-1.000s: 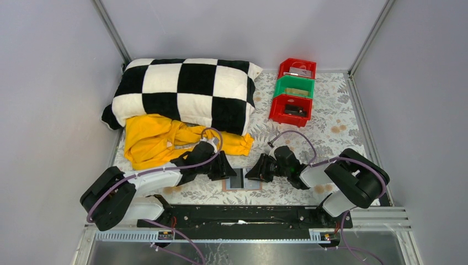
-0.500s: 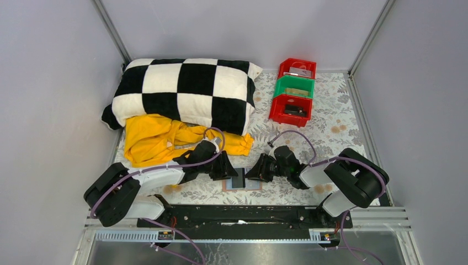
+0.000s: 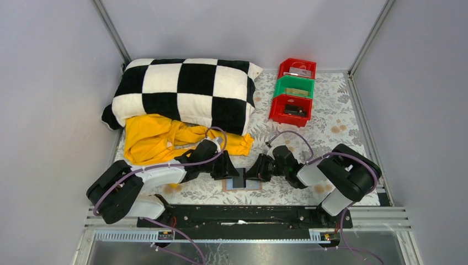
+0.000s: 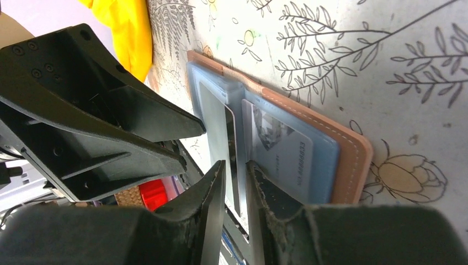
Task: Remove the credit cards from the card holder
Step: Remove the credit card from the card holder.
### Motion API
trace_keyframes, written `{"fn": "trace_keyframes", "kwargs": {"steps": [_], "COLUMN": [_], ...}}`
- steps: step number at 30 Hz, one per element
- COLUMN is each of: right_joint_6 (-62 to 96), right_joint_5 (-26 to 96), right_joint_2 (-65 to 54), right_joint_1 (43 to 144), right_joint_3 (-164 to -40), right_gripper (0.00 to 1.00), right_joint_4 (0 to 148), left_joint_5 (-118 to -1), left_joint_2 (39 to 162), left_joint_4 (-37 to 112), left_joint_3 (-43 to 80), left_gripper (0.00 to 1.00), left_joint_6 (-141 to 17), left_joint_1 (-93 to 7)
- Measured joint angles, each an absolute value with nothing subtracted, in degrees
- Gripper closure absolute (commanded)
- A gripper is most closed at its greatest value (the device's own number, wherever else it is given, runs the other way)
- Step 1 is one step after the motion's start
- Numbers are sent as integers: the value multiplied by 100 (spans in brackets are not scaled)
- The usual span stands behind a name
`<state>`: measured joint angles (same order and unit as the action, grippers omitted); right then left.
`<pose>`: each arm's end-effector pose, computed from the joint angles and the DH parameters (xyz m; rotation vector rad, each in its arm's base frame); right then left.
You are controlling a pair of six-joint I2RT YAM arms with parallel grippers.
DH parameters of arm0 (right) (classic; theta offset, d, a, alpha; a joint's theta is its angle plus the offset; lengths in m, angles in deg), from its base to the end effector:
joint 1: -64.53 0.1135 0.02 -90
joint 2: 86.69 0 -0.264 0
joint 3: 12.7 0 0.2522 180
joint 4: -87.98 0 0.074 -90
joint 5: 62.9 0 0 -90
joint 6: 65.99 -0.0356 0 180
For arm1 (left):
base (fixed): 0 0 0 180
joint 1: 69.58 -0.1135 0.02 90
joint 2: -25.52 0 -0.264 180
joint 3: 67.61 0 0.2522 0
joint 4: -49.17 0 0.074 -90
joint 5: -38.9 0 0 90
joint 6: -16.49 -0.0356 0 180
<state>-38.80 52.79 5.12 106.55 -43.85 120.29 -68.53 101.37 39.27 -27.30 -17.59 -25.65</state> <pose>0.1719 0.1756 0.1071 0.1119 2.4203 1.4691 0.1629 -0.1717 0.1460 -0.1113 2.6545 -1.0930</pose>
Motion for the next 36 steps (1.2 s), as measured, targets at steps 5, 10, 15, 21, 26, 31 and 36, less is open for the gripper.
{"fn": "trace_keyframes", "kwargs": {"steps": [5,10,15,21,26,31,36], "right_joint_6": [-3998,-4107,-4050,-3701,-3215,-2474,-1646], "right_joint_5": [5388,5436,5417,5428,5419,5122,4551], "right_joint_2": [728,754,414,-183,-754,-2017,-2891], "right_joint_1": [10655,10655,10557,10257,10100,9838,9652], "right_joint_3": [-4390,-4344,-4208,-4125,-4197,-4589,-5552], "right_gripper": [91,100,100,100,100,100,100], "right_joint_4": [12324,12557,12400,11677,10750,9078,7432], "left_joint_5": [-6910,-6910,-6906,-6877,-6871,-6840,-6781], "left_joint_2": [10221,10225,10225,10225,10221,10155,10017], "left_joint_4": [4034,4045,4064,4054,4047,3946,3660], "left_joint_3": [-2722,-2722,-2722,-2722,-2722,-2722,-2680], "left_gripper": [52,52,52,52,52,52,52], "left_joint_6": [-1757,-1759,-1757,-1759,-1759,-1768,-1853], "left_joint_1": [-2561,-2561,-2559,-2559,-2561,-2561,-2561]}}
